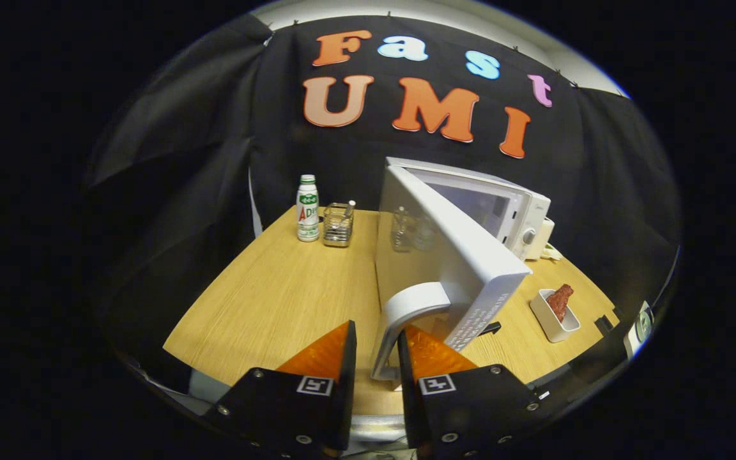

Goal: Open the microwave, put the food inside, and close the microwave door.

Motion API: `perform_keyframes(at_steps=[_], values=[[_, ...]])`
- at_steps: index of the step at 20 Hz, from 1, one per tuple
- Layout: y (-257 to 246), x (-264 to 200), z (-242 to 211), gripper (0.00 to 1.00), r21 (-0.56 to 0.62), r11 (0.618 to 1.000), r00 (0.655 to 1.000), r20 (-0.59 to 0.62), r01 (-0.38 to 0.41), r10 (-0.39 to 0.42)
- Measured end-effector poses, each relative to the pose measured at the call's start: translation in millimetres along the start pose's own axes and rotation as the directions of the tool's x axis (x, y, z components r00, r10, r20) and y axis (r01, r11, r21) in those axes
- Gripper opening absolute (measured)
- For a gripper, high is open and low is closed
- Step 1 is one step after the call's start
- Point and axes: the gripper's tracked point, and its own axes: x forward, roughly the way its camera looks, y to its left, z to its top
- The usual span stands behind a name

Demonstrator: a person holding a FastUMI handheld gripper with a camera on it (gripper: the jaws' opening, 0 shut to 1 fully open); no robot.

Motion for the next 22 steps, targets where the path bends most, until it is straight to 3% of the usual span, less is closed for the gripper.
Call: perform_keyframes(at_steps=[5,6,8,14,19,22], values=[[28.5,-18.3,2.0,0.63,0.022,0.991,0.99,-0.029,-0.135,0.136],[29.8,-23.8,5.6,0.73,0.016,0.989,0.988,-0.031,-0.15,0.15],[30.1,-36.2,16.4,0.82,-0.023,0.986,0.986,-0.016,-0.167,0.167],[15.5,-57.0,59.9,0.95,0.02,0.972,0.972,0.045,-0.233,0.232],[-14.9,-49.9,115.8,0.96,0.085,0.96,0.959,0.126,-0.267,0.255],[-55.4,-37.0,145.1,0.96,0.099,0.964,0.959,0.167,-0.246,0.228]])
